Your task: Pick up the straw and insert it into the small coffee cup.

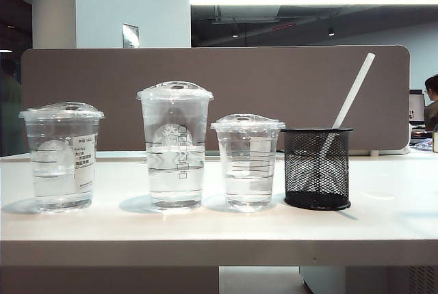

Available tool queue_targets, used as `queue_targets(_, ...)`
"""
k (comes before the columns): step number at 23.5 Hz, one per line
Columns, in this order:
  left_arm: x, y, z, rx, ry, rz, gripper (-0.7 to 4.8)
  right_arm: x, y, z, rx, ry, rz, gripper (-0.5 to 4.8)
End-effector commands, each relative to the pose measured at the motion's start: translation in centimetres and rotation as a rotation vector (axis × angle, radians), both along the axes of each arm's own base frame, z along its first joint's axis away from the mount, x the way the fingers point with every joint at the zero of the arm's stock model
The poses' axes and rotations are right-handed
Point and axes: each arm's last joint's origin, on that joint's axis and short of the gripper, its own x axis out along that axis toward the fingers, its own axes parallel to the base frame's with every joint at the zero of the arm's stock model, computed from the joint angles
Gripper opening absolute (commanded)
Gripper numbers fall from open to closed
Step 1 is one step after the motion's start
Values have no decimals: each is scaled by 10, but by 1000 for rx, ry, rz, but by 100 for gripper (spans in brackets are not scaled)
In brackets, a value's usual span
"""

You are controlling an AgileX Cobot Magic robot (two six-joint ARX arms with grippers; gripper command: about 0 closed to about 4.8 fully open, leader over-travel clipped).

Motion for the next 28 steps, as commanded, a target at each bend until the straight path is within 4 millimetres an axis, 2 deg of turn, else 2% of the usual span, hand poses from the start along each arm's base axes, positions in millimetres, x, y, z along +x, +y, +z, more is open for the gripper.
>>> queue_targets(1,0,0,0,3,-3,3,-5,38,-9,-28,170,93,67,-7)
queue_targets(3,0,0,0,3,-3,3,-5,72,-23,-75,286,115,58,-7)
queue_targets(6,0,0,0,0,-1,3,-5,81,-28,-116,380,138,62,-7)
queue_targets(8,0,0,0,-10,6,8,-5,83,-30,-144,391,161,53,-8)
queue_targets(10,0,0,0,-18,11,11,-5,78,-30,-198,399,191,45,-8)
queue_targets(14,0,-1,1,-21,12,10,-5,73,-28,-257,450,288,72,-7)
queue_targets(15,0,-1,1,-21,11,19,-5,69,-26,-281,460,353,76,-7)
queue_targets(17,0,-2,0,-19,11,23,-4,56,-18,-311,462,389,92,-8)
queue_targets(20,0,-2,1,-20,11,23,-5,37,-11,-335,462,384,68,-8)
queue_targets(22,0,-2,1,-20,11,24,-5,16,0,-355,456,390,90,-8)
queue_targets(28,0,-2,1,-20,11,23,-5,-19,28,-378,408,402,122,-8)
